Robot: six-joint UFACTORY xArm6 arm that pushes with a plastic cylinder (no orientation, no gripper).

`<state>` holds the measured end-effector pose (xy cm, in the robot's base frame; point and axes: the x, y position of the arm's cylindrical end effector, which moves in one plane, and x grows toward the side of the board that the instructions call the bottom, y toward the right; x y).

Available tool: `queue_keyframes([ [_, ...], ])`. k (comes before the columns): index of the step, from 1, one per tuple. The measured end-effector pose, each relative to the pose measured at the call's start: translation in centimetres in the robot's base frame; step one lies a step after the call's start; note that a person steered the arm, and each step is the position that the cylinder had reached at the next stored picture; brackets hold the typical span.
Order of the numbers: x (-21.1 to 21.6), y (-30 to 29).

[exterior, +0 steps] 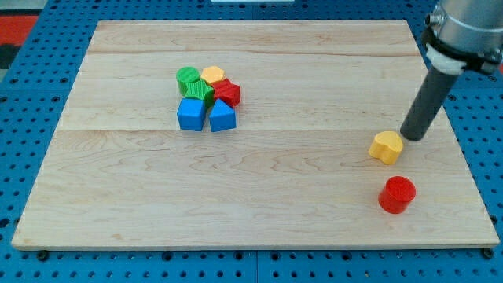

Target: Move the yellow heart slightly to the left

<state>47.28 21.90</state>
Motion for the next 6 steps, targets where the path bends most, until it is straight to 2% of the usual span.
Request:
queue_keyframes([
  [1, 0.6, -1.9],
  [2, -0.6, -3.3],
  [5, 4.8, -4.0],
  [6, 4.2, -7.1],
])
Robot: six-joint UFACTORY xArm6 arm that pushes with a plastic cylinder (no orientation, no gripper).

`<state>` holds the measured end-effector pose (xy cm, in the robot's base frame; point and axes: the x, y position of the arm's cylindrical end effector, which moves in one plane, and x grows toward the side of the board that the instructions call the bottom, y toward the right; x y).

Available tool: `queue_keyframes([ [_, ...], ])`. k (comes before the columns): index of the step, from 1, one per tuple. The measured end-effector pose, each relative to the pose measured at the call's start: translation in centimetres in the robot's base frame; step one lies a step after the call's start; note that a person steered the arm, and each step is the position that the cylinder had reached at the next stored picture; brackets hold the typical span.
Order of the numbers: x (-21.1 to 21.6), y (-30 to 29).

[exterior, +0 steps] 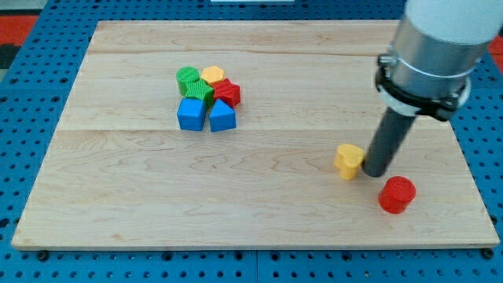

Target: Move the yellow heart slightly to the left

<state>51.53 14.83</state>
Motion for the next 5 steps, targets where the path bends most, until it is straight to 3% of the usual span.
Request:
queue_keyframes([
  [1, -1.2, -3.1],
  [5, -4.6, -4.6],
])
